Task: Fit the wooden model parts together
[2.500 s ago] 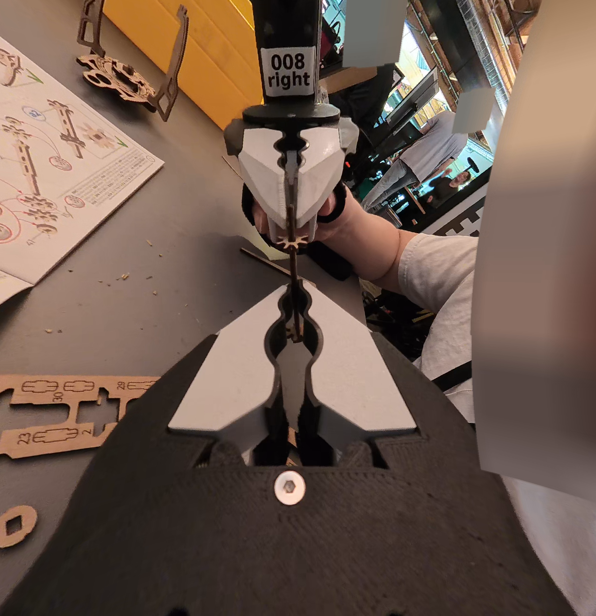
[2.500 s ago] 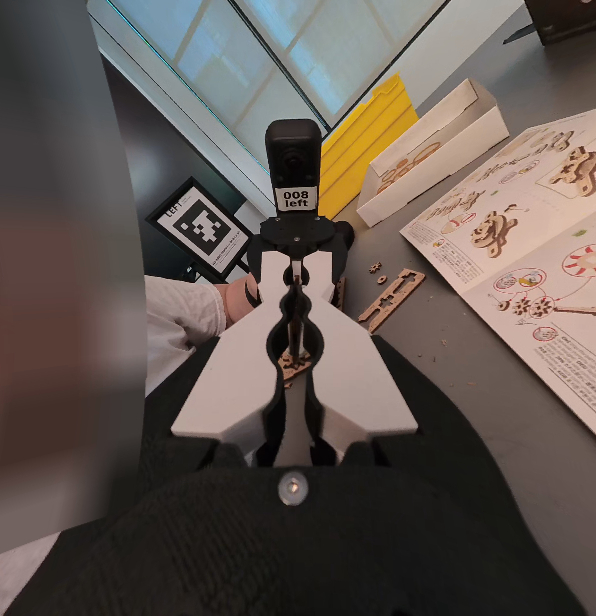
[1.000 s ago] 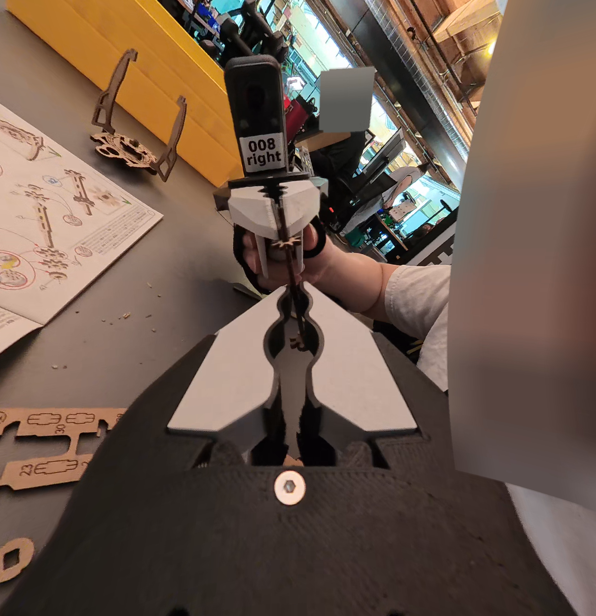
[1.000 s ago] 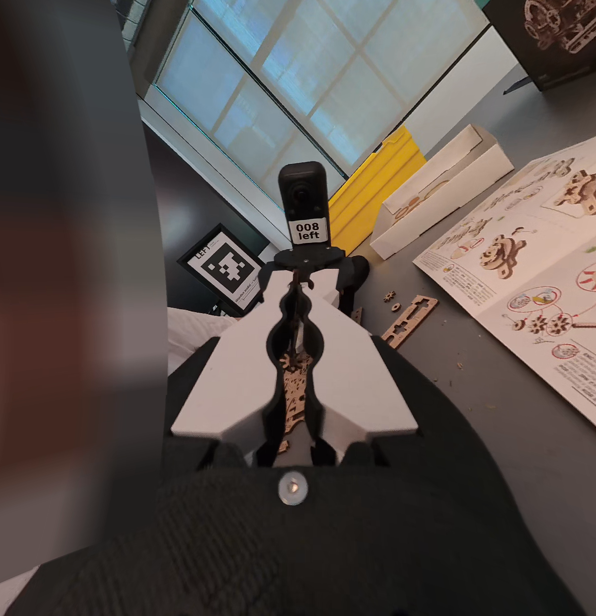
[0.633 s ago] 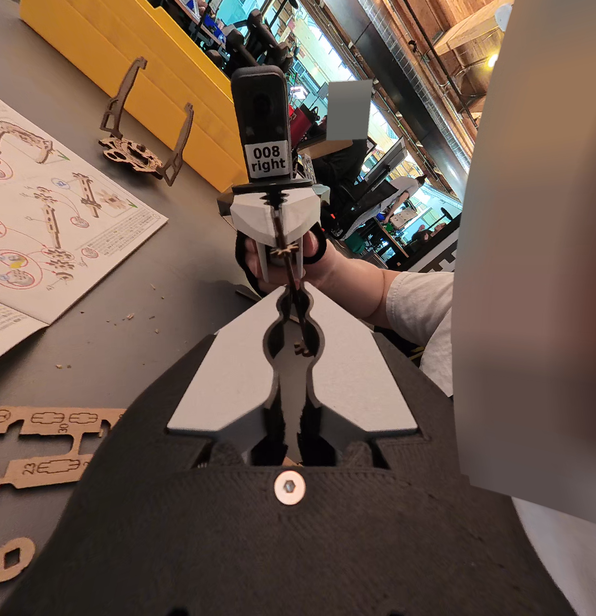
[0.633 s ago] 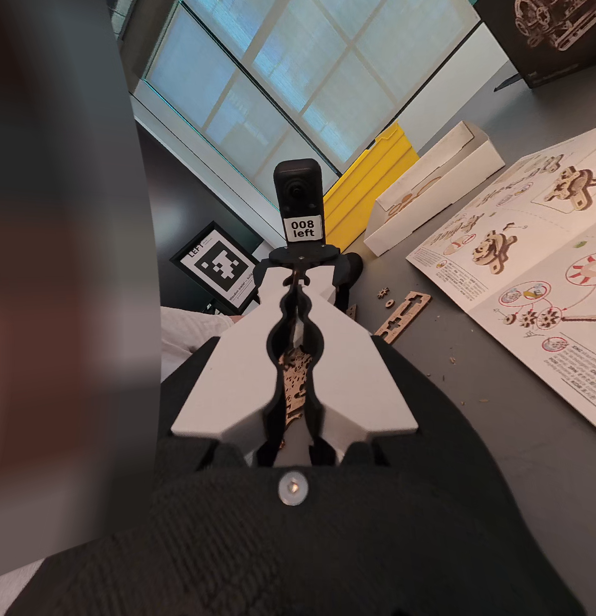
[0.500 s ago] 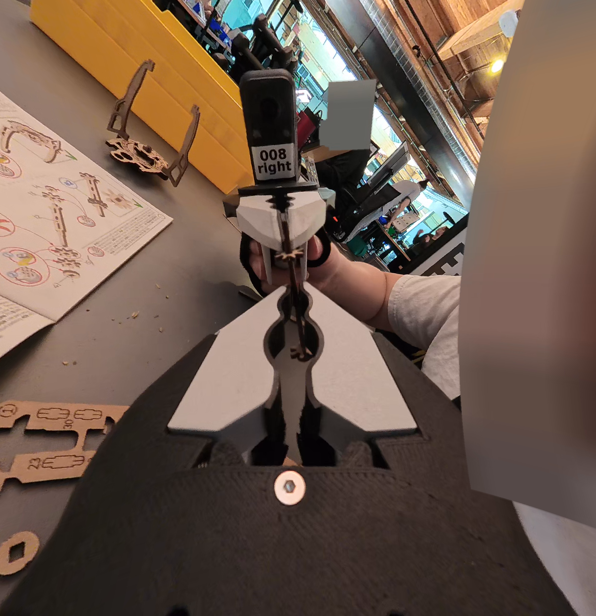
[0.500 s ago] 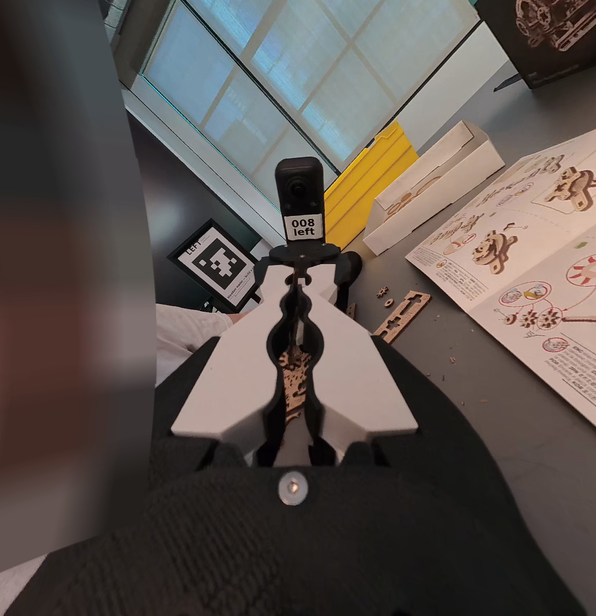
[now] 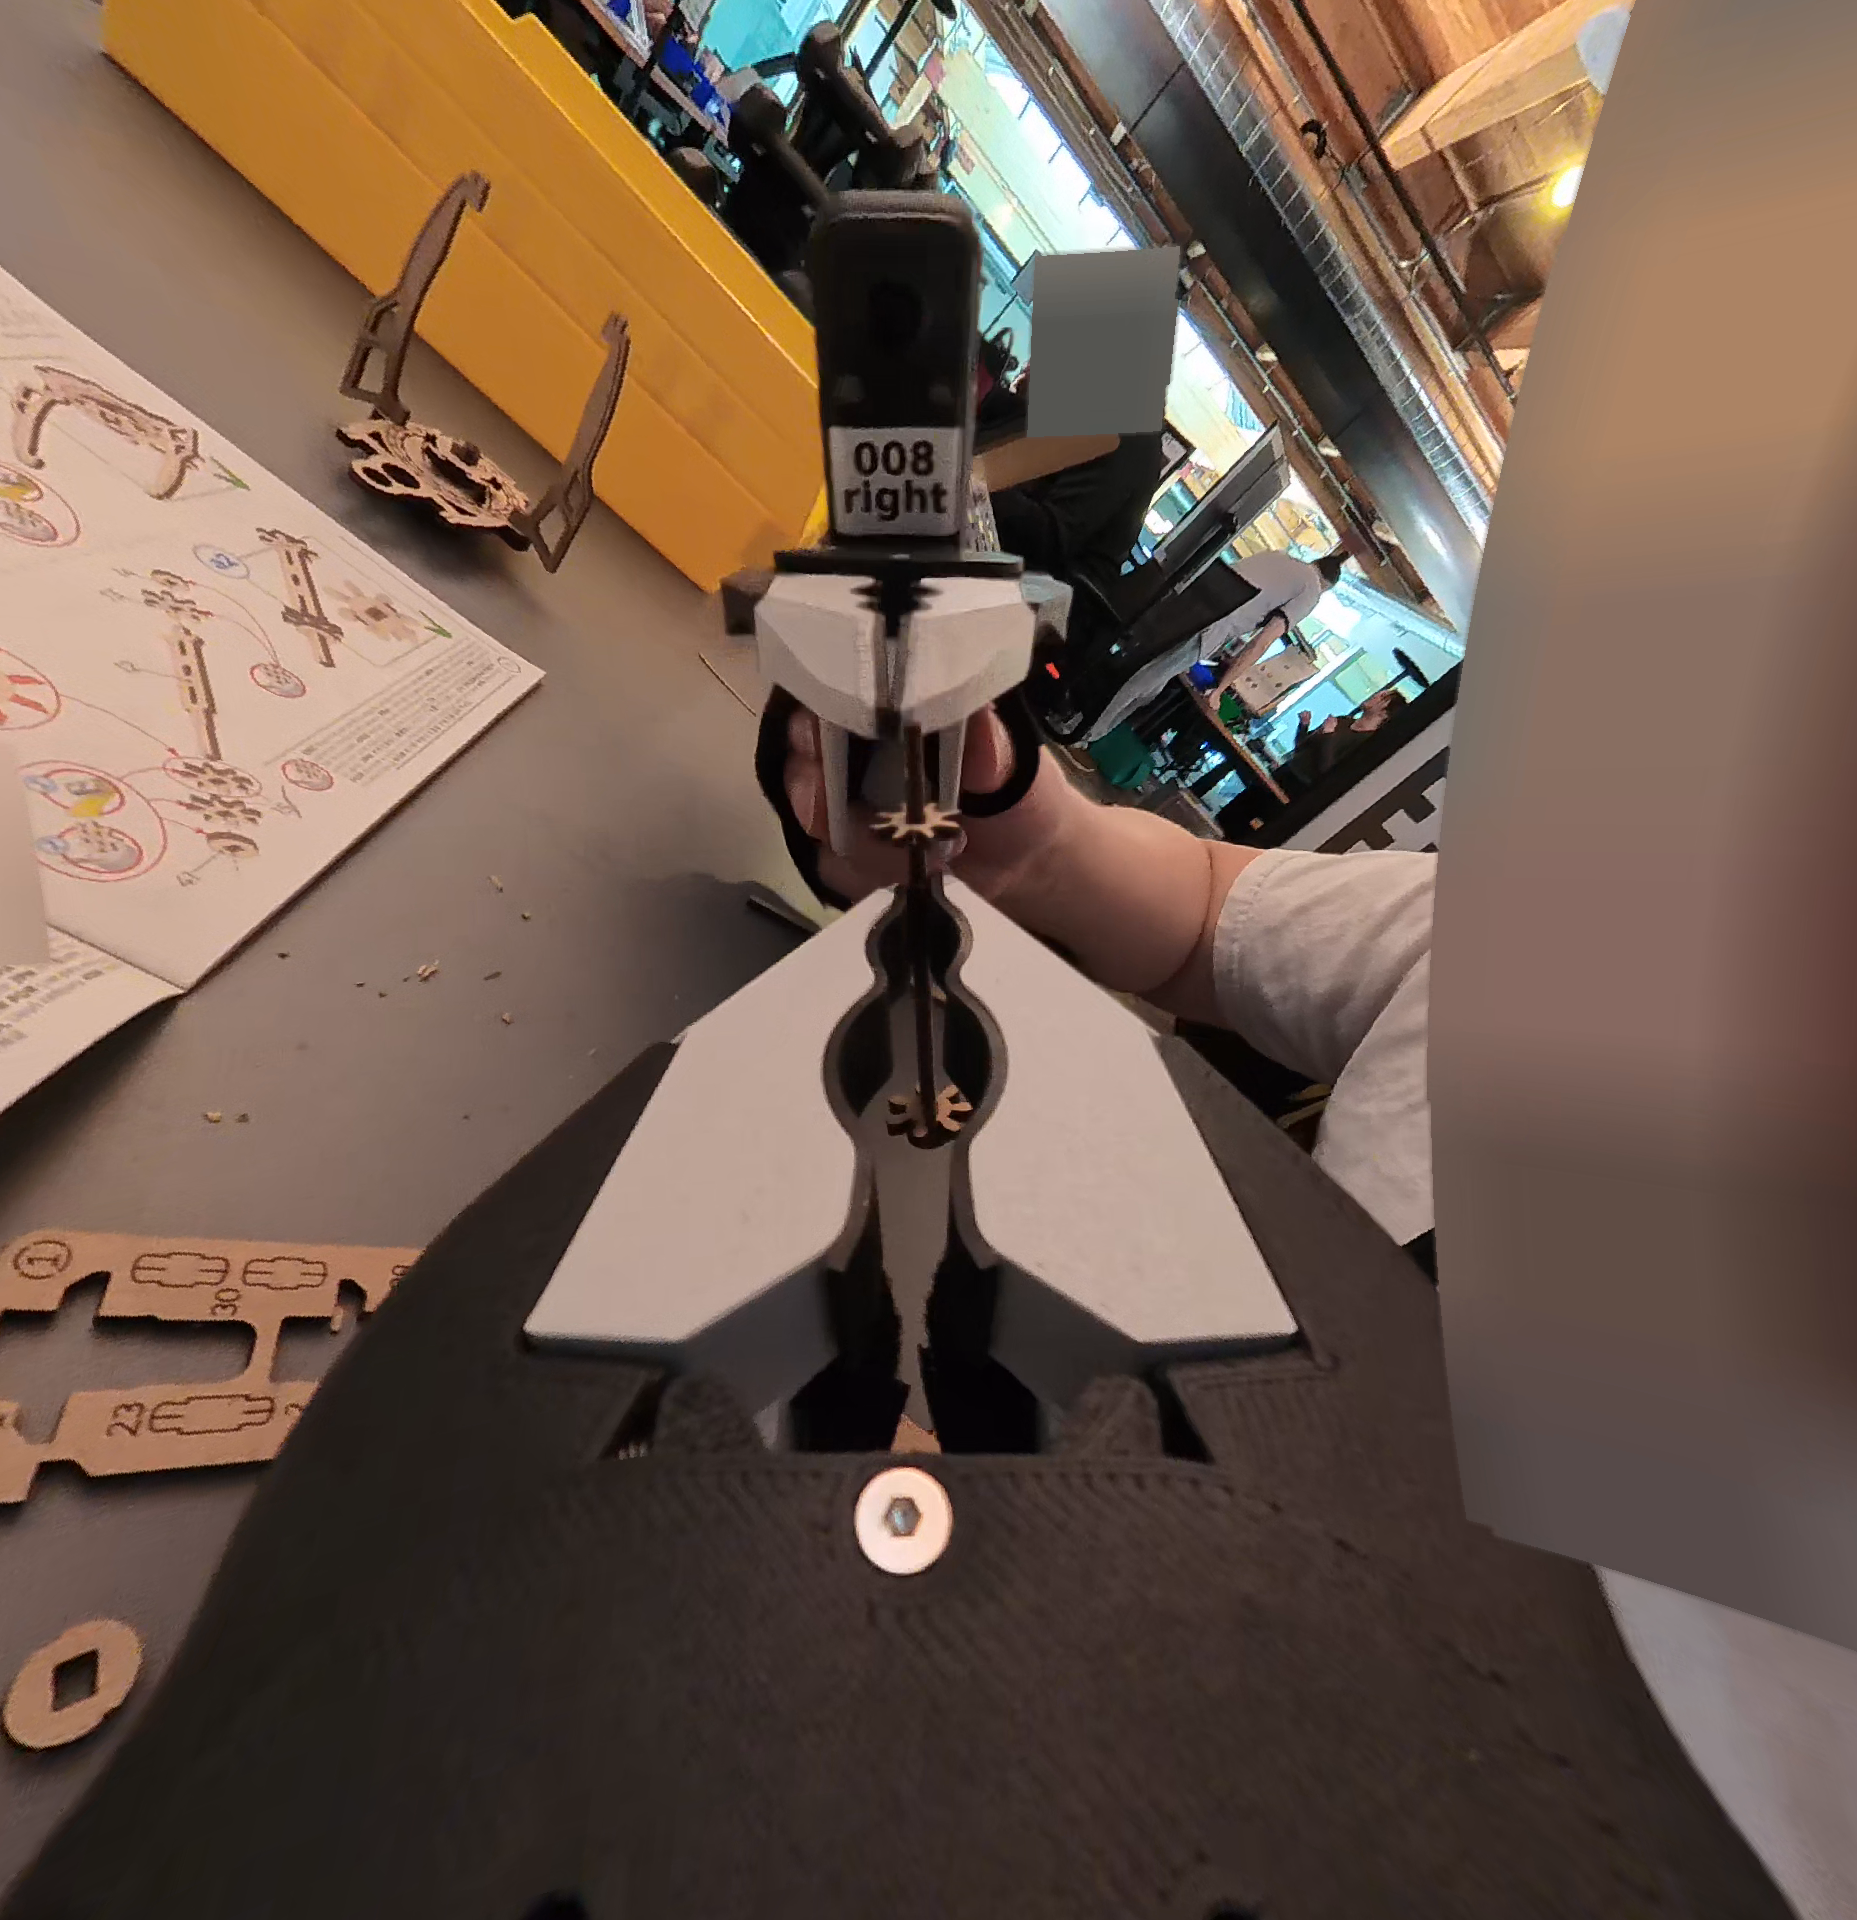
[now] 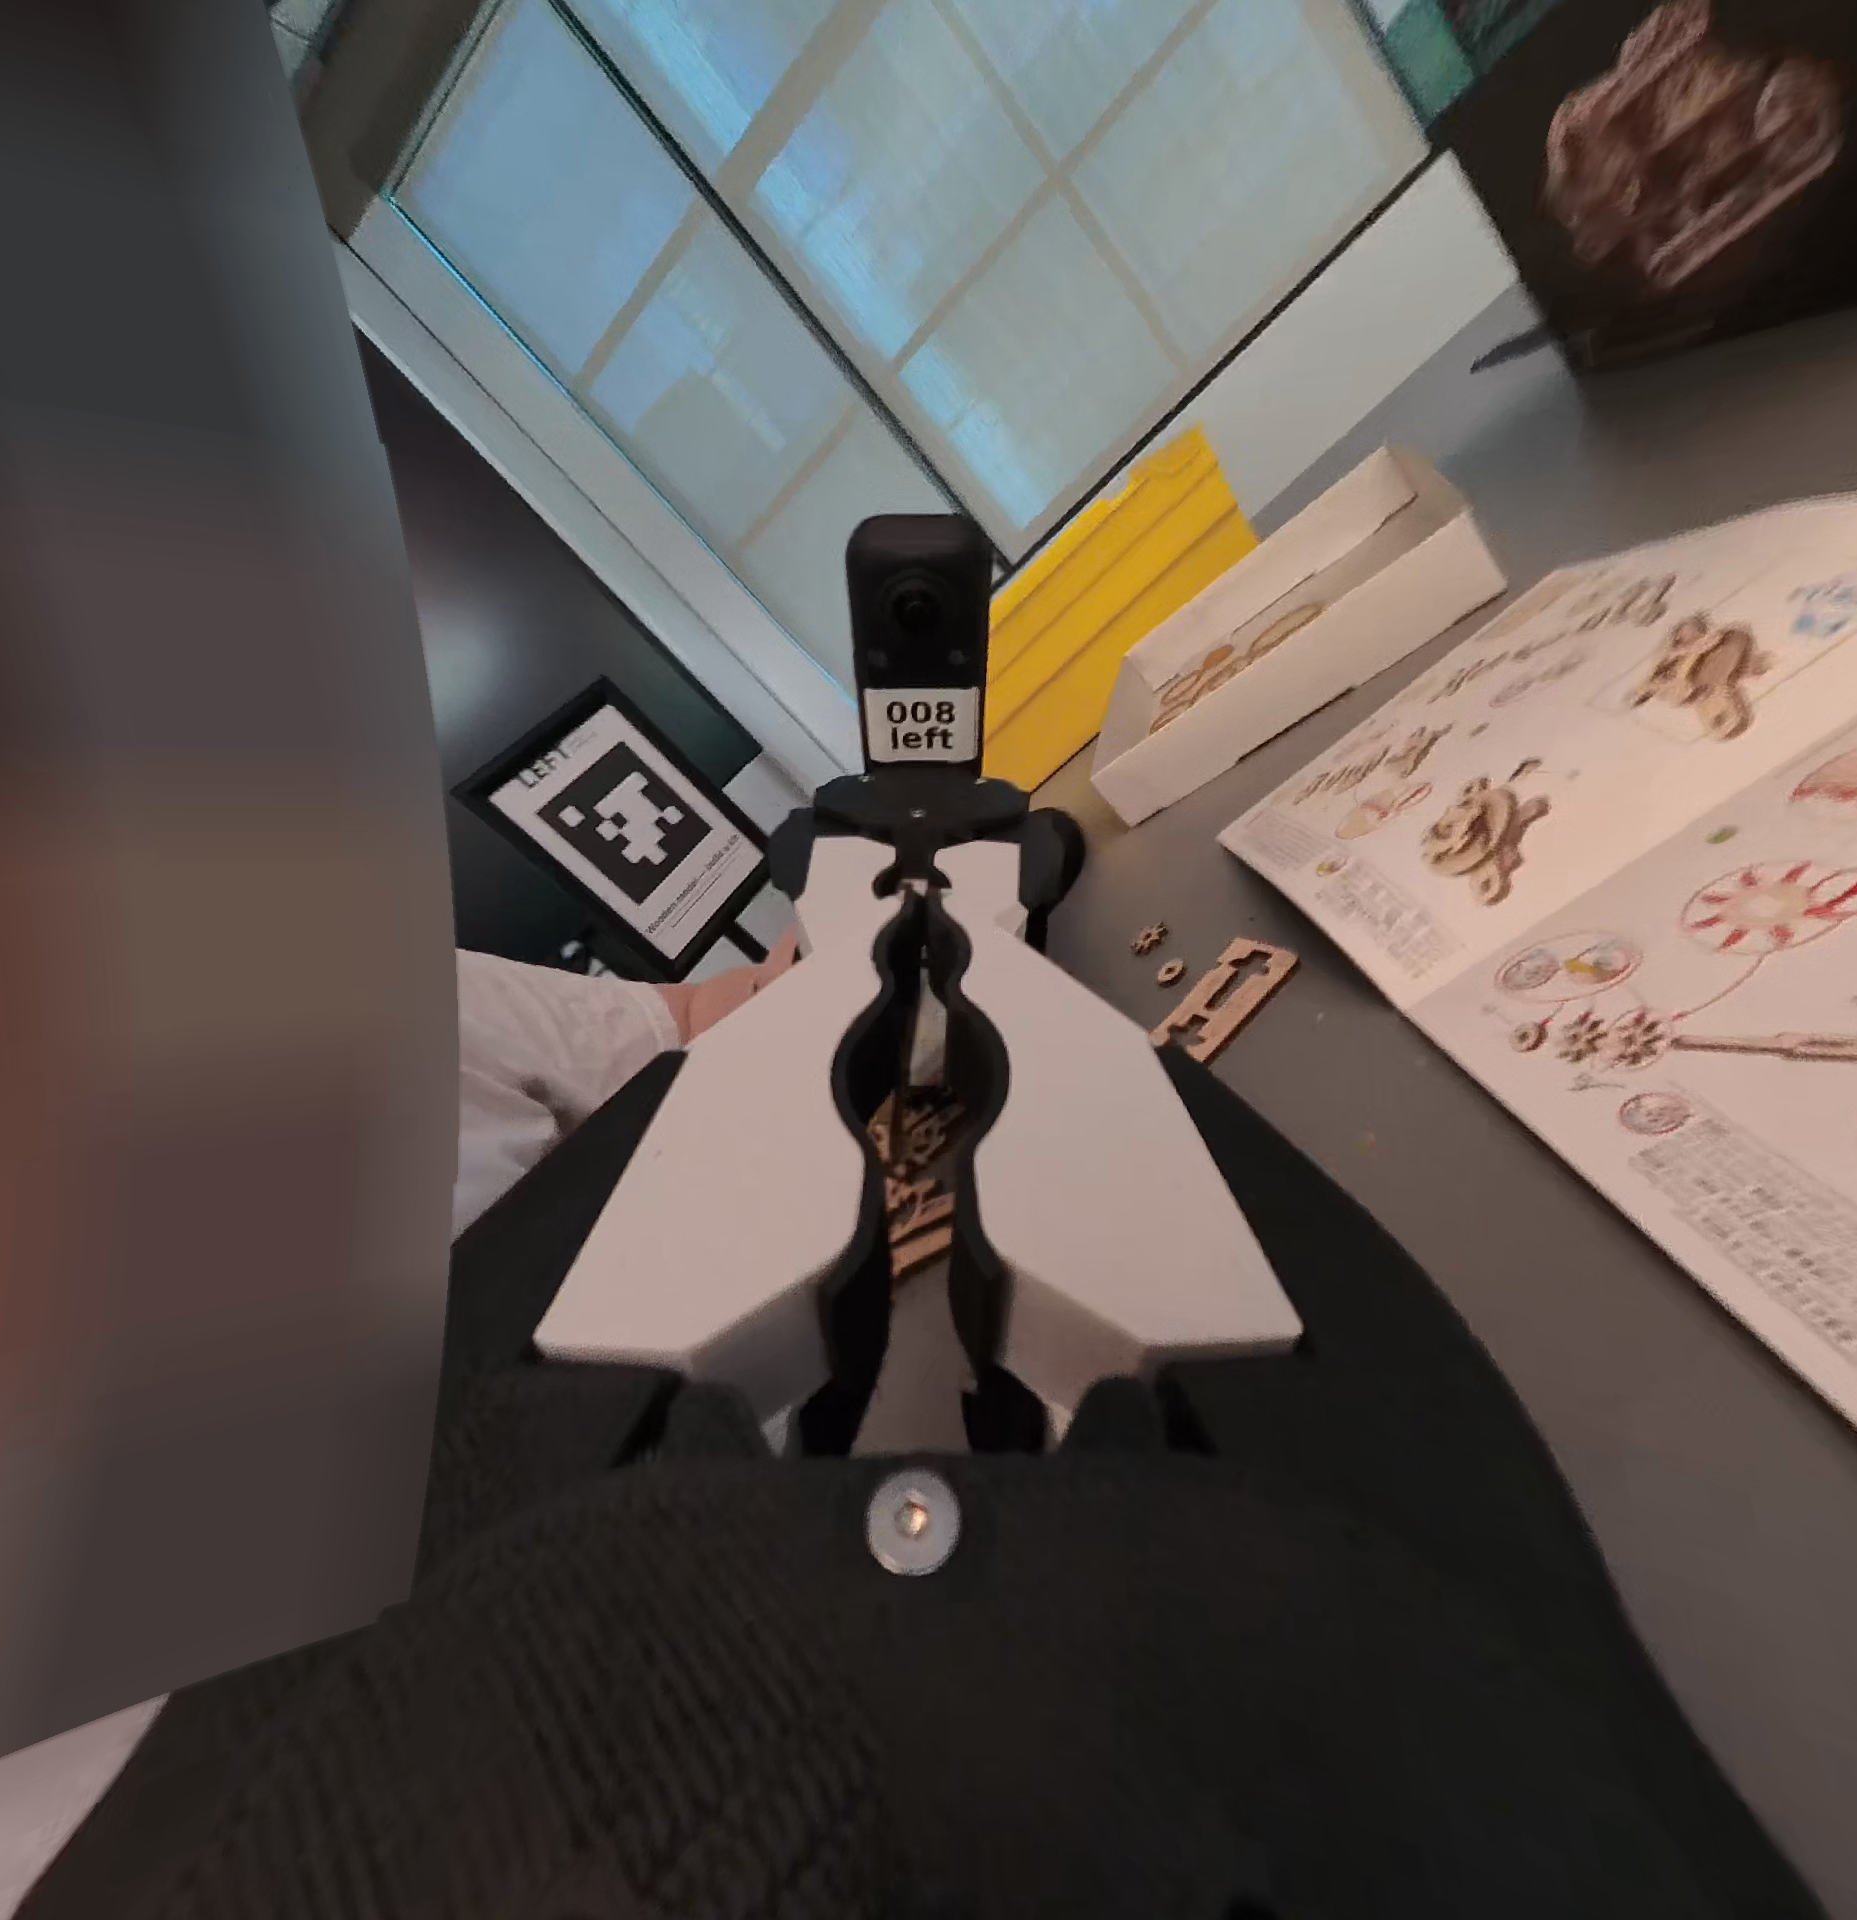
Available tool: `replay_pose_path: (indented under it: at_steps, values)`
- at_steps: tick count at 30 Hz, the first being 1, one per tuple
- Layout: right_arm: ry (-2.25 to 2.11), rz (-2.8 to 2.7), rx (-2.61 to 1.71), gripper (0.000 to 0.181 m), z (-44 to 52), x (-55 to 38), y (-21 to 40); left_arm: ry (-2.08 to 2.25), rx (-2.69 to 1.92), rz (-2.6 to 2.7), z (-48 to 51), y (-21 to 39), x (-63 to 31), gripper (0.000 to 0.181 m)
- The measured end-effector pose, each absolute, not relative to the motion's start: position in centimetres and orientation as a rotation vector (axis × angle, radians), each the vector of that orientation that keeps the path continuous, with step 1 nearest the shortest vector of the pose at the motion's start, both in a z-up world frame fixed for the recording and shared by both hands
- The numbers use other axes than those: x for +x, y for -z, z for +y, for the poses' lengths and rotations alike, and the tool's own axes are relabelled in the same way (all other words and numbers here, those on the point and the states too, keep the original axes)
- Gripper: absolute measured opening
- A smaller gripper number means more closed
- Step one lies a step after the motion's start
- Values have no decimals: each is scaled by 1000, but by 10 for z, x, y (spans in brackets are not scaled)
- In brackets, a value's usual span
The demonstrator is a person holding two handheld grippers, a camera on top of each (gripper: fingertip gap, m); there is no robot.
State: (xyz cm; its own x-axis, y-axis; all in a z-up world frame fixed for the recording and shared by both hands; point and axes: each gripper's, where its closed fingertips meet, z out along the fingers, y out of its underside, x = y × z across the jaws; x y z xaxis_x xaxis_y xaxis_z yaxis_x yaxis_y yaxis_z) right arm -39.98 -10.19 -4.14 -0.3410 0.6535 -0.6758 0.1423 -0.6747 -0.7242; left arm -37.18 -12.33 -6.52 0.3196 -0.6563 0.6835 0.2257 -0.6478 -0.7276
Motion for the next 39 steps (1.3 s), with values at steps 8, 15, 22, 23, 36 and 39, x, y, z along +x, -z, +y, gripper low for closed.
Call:
replay_pose_path:
  at_steps: [8, 15, 22, 23, 36, 39]
  values:
    - [-2096, -1099, -1639, 0, -113, -402, 55, 1390, -1831, 388, -122, 69, -375, 0]
    - [-2139, -1071, -1641, 0, -114, -403, 51, 1386, -1848, 409, -124, 72, -370, 0]
    - [-2108, -1112, -1658, 0, -116, -403, 54, 1380, -1868, 416, -124, 74, -371, 0]
    - [-2084, -1091, -1633, 0, -112, -403, 51, 1377, -1871, 417, -124, 75, -371, 0]
    - [-2048, -1132, -1766, 0, -115, -404, 72, 1346, -1956, 429, -125, 90, -372, 0]
    - [-2061, -1113, -1772, 0, -114, -404, 72, 1343, -1953, 419, -124, 90, -372, 0]
